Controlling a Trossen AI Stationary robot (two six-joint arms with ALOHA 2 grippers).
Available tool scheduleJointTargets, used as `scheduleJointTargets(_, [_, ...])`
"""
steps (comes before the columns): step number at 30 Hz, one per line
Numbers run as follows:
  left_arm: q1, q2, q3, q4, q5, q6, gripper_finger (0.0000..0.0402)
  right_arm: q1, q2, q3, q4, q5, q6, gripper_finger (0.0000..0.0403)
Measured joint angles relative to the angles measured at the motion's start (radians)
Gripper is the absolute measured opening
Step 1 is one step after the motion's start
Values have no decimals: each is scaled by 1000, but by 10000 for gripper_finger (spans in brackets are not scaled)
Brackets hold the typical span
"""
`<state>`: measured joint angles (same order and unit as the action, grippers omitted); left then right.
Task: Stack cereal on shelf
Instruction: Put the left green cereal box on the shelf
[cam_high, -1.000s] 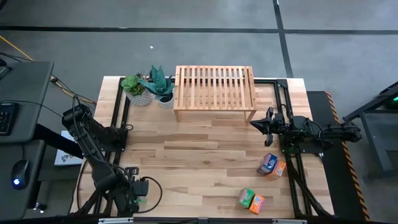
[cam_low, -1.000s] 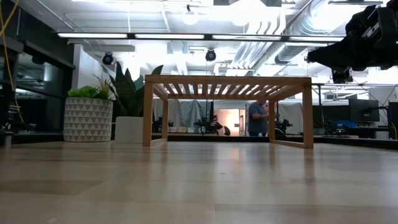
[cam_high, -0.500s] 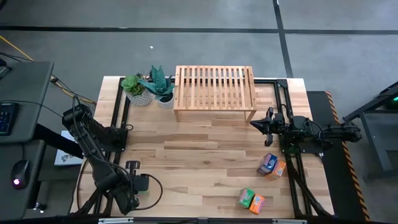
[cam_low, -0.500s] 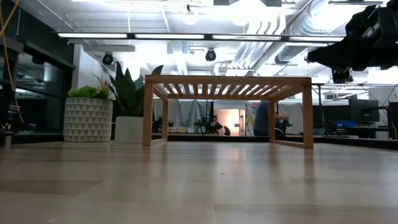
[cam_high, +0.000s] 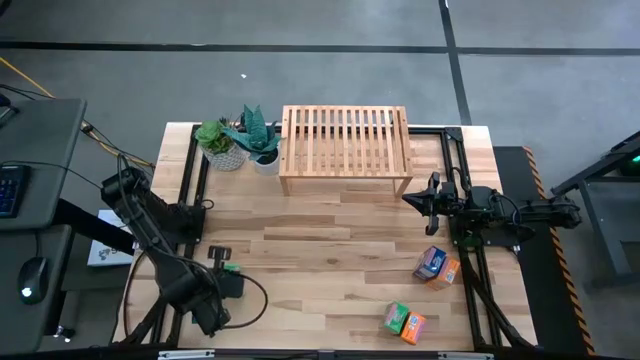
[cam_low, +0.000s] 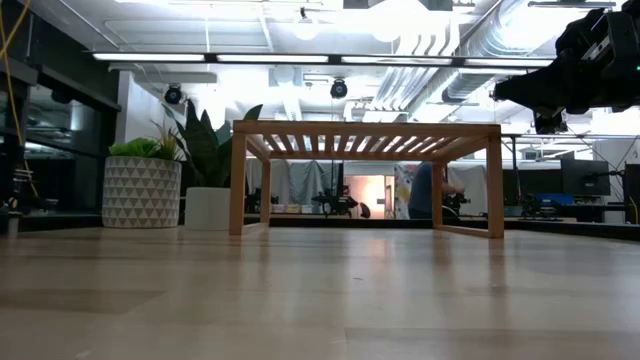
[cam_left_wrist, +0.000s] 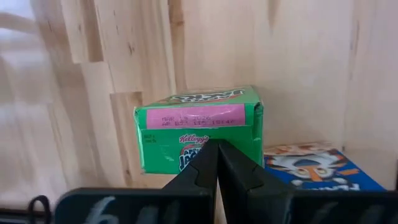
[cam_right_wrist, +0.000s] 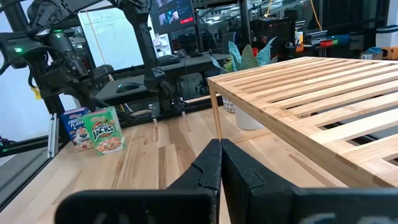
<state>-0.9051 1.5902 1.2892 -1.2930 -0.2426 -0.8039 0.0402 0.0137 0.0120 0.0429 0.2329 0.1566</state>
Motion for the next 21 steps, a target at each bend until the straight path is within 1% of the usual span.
scheduleJointTargets(12, [94,0,0,-7,-11,137,0,0,0,0,0,0,0,0])
scheduleJointTargets(21, [129,0,0,-66,-59,154,0,0,0,0,0,0,0,0])
